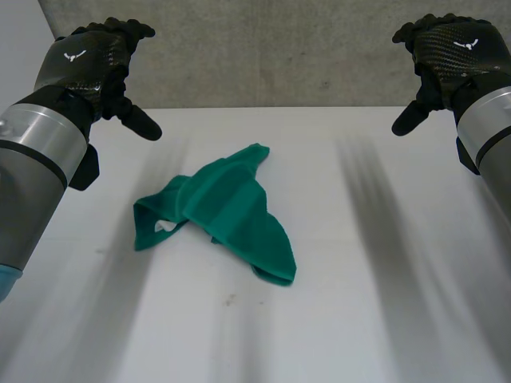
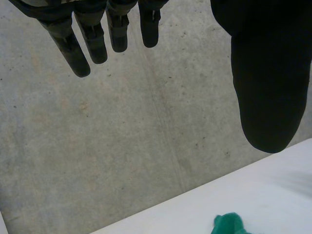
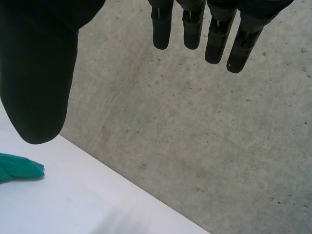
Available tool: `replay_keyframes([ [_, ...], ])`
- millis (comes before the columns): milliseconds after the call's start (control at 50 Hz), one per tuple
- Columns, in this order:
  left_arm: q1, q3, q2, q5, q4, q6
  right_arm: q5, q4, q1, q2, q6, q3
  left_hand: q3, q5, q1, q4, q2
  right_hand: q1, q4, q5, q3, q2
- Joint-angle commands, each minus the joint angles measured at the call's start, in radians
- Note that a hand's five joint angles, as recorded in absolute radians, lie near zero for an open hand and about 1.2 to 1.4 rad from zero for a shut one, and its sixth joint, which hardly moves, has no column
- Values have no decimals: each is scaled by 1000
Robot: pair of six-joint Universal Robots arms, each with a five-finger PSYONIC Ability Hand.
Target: Fold the towel.
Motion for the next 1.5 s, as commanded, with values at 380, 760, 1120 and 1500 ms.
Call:
replay_keyframes([
  [380,-3,2,-112,15,13,97,-130,82,14,12,-139,25,6,0,24,17,15,-31,-59,-58,-36,-48],
  [760,-58,-64,-442,193,104,515,-128,93,31,86,-195,25,175,169,194,186,185,-31,-59,-58,-36,-48],
  [1120,-61,-76,-350,176,289,373,-119,93,18,153,-187,0,1183,1177,1201,1194,1192,-31,-59,-58,-36,-48],
  [1500,-109,-85,-312,167,137,286,-98,111,21,230,-46,-12,252,246,271,263,262,-31,-59,-58,-36,-48],
])
